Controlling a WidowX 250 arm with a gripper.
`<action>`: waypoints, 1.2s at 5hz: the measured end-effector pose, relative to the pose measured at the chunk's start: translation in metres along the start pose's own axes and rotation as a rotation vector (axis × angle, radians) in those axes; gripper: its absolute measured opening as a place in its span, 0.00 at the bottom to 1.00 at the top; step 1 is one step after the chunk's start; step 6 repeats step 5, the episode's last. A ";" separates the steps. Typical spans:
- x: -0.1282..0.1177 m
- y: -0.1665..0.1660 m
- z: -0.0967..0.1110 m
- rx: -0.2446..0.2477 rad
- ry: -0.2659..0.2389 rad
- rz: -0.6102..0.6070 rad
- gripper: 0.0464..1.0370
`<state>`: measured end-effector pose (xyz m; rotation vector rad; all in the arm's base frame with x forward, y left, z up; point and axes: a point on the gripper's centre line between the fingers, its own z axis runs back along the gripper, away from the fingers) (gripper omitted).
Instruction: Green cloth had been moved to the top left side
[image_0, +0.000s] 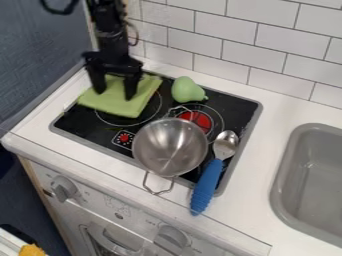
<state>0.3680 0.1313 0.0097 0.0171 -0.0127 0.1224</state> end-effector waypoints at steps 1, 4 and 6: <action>0.015 -0.010 0.000 0.008 -0.002 -0.015 0.96; 0.027 -0.016 0.028 0.006 -0.062 -0.035 0.96; 0.030 -0.018 0.063 0.007 -0.135 -0.059 0.96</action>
